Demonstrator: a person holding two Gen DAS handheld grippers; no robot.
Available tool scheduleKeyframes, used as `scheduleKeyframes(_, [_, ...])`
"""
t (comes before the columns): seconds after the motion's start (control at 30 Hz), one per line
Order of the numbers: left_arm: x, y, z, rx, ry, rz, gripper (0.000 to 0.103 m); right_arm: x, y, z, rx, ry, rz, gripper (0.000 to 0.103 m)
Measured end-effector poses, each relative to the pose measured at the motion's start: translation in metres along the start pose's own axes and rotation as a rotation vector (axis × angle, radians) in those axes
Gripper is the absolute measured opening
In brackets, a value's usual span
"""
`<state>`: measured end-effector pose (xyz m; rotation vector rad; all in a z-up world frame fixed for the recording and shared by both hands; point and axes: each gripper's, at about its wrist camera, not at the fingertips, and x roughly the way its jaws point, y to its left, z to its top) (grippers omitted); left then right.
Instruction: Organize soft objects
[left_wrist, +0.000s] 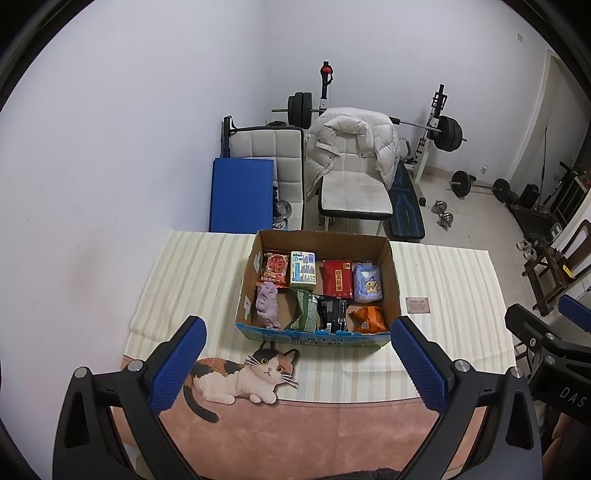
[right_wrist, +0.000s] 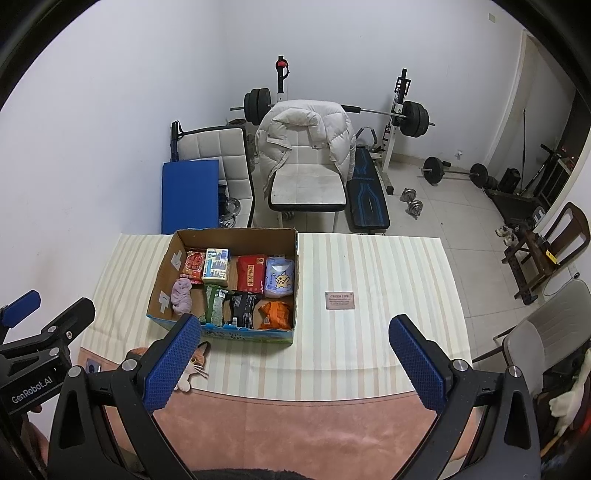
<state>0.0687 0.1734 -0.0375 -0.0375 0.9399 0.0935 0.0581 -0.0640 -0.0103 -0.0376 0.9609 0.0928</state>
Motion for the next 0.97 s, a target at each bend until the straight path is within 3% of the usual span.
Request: scheduleKeyframes(0.97, [0.0052, 0.005, -0.0037, 0.006, 0.017, -0.007, 0.103, 0.0019, -0.0022, 0.0012, 0.007, 0.009, -0.003, 0.103])
